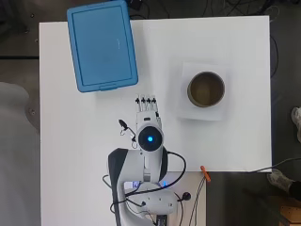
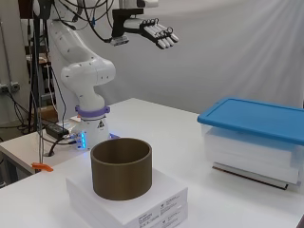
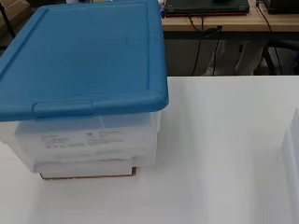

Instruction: Teleoperate dual arm-hand system to remove items from a box

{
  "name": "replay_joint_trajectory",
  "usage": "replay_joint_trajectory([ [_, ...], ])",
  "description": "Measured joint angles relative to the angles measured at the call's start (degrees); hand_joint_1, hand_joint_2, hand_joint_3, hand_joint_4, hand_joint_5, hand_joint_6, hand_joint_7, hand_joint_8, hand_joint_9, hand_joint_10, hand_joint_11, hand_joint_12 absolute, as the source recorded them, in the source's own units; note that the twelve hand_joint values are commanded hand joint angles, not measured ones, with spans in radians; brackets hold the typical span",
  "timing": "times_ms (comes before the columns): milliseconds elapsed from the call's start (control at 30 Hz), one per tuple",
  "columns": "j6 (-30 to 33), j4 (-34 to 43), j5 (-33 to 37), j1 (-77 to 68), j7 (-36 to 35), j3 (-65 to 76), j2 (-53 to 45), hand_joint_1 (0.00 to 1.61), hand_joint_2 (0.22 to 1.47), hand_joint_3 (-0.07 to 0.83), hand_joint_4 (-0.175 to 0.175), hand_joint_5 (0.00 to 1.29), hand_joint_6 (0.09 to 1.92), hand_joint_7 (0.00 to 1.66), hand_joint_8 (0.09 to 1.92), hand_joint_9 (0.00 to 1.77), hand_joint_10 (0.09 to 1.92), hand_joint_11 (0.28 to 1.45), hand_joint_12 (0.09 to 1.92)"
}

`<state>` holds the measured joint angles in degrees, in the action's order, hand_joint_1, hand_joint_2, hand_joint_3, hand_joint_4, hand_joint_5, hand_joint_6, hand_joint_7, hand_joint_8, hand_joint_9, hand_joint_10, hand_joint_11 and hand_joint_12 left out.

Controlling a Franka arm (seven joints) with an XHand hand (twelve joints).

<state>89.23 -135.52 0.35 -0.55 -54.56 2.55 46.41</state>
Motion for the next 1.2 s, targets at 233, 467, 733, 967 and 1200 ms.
replay_joint_trajectory([
  [233, 5.4, -3.5, 1.2, -0.4, -4.8, 8.2, -1.2, 0.17, 0.98, 0.003, -0.026, 0.34, 0.09, 0.36, 0.09, 0.4, 0.09, 0.45, 0.09],
  [467, 14.5, -2.9, 3.2, -2.7, -7.7, -2.9, -16.4, 0.21, 0.98, 0.001, -0.035, 0.22, 0.09, 0.22, 0.09, 0.31, 0.09, 0.43, 0.09],
  [733, 31.5, -4.9, -2.6, -3.8, -4.1, -11.1, -26.6, 0.19, 1.01, 0.008, -0.044, 0.18, 0.09, 0.2, 0.09, 0.25, 0.09, 0.41, 0.09],
  [967, 38.1, -5.5, -9.2, -4.1, 0.9, -14.5, -35.6, 0.19, 0.99, -0.001, -0.052, 0.19, 0.09, 0.2, 0.09, 0.26, 0.09, 0.4, 0.09],
  [1200, 40.7, -5.8, -20.3, -4.4, 6.9, -16.5, -38.4, 0.62, 1.1, 0.038, -0.048, 0.2, 0.09, 0.19, 0.09, 0.27, 0.09, 0.39, 0.09],
])
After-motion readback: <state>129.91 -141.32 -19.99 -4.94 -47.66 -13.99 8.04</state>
